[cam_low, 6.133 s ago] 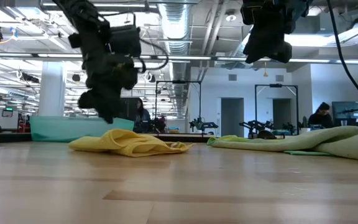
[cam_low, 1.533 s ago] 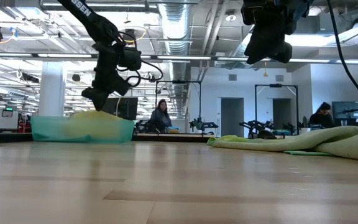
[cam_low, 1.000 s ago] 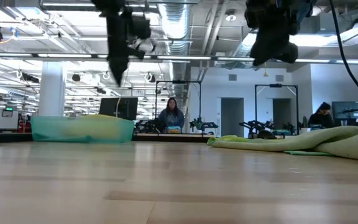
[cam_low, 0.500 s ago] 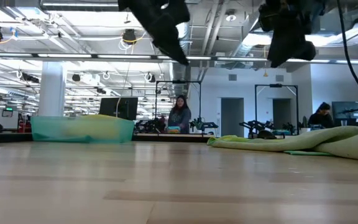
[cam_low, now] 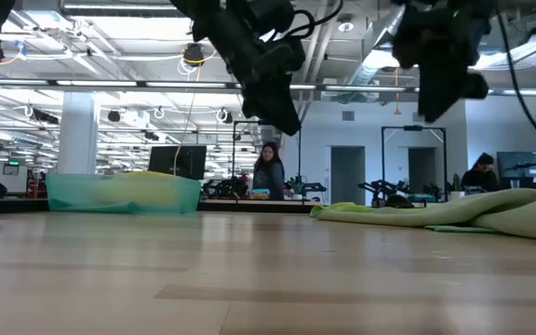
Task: Fold microfiber towels
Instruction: Fold the green microfiber towel
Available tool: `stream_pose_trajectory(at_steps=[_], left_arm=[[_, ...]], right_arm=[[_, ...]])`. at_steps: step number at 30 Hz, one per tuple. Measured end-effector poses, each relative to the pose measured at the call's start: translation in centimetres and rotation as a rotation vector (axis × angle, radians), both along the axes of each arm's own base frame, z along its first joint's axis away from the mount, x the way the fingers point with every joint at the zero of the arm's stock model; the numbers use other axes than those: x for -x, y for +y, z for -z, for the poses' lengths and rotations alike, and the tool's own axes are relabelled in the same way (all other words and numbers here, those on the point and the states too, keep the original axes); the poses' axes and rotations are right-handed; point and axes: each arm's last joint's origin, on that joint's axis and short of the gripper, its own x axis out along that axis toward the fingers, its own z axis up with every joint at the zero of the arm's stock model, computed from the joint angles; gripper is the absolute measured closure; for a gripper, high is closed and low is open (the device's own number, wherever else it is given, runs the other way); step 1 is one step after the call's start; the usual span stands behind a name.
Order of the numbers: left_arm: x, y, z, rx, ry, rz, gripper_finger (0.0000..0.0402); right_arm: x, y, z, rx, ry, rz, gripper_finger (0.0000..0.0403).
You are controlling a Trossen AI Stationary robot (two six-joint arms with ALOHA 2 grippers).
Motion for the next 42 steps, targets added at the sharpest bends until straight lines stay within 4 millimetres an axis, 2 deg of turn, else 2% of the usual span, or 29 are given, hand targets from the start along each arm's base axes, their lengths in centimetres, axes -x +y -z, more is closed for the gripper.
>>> stream_pose_trajectory(at_steps=[4,11,15,25,30,34,42], left_arm=[[-0.2,-0.7,-0.6,0.039,-0.002,-0.027,0.0271],[0.3,-2.3,-4.0,0.043,-0.024,-0.009,0.0271],[1.2,-3.0,-6.3,0.028,-0.059,-0.012,0.0271],[4.0,-3.5,-9.6,-0.024,-0.071,-0.086,0.0271],[5.2,-3.6,-10.6,-0.037,-0.069,-0.117,0.0271],[6.1,-3.6,-11.1,-0.063,-0.060,-0.142,0.0271],[7.4,-3.6,-11.9,-0.096,-0.037,-0.179,0.0271]], right_arm=[[-0.9,-1.2,2.5,-0.011,0.105,0.047,0.0269],[-1.6,-3.3,6.6,-0.042,0.260,0.114,0.0269],[-2.6,-3.6,8.3,-0.052,0.309,0.115,0.0269],[-4.6,-3.9,11.8,-0.083,0.362,0.098,0.0269],[-5.2,-3.2,12.7,-0.098,0.371,0.062,0.0269],[-6.5,-2.3,13.6,-0.134,0.320,0.016,0.0269],[-9.8,0.9,13.8,-0.155,0.244,-0.149,0.0269]])
